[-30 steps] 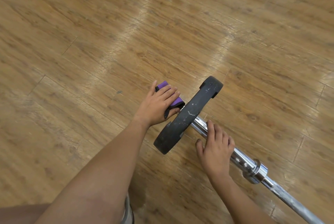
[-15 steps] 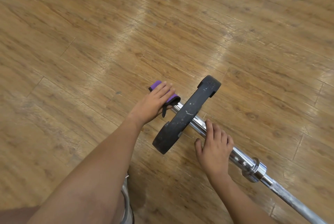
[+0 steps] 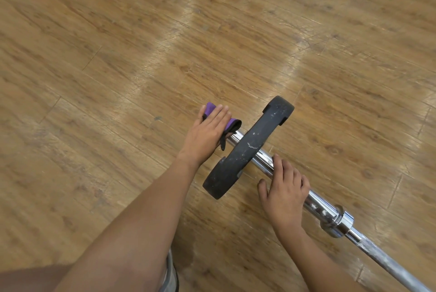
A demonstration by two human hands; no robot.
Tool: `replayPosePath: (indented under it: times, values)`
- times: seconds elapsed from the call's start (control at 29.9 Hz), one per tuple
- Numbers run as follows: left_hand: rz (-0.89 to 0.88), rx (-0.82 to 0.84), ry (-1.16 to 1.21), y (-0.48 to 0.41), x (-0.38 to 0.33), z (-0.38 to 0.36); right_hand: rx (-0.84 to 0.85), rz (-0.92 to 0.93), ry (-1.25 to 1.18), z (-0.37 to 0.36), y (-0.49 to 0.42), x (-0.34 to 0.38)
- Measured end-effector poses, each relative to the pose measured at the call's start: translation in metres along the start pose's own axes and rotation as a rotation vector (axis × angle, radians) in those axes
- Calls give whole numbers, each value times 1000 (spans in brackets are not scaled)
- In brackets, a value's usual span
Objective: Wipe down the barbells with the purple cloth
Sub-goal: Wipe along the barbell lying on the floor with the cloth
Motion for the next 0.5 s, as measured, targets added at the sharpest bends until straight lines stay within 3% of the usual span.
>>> replayPosePath:
  times: [0.5]
  values:
    - [-86, 18, 106, 18, 7, -4, 13, -6, -18, 0, 3, 2]
Point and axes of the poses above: each hand's wrist, its own y-axis away from the middle knuckle, its own z-axis out of the back of the hand, x = y × z, the point moved 6 cm from there along -y, towards the middle knuckle, and after that the axes turned 10 degrees about z, right-handed, at the moved point
